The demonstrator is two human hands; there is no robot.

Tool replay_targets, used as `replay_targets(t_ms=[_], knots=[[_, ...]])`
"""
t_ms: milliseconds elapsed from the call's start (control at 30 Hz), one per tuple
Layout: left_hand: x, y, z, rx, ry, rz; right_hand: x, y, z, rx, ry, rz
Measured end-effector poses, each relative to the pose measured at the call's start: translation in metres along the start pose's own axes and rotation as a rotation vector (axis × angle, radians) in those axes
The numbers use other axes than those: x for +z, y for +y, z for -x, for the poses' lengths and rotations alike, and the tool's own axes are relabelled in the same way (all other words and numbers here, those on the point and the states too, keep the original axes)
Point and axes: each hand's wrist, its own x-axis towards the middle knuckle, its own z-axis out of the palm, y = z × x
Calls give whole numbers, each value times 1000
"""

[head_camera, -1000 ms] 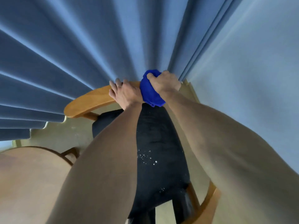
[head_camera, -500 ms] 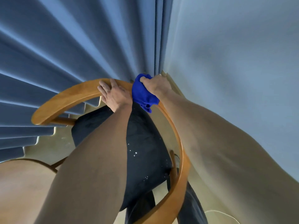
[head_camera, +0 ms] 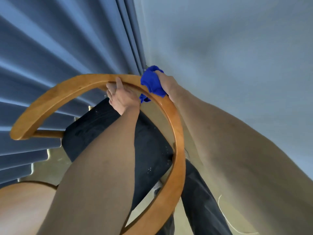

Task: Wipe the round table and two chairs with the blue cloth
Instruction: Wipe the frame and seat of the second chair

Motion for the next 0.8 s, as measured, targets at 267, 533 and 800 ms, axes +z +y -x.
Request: replay_targets(t_ms=[267, 533, 800], knots=[[-7, 14, 58, 204, -76, 16, -33, 95, 48, 49, 195, -236], [3, -17, 133, 227, -155, 53, -34, 209, 83, 79, 152, -615], [-7, -91, 202, 107, -228, 78, -28, 290, 143, 46, 136, -604]])
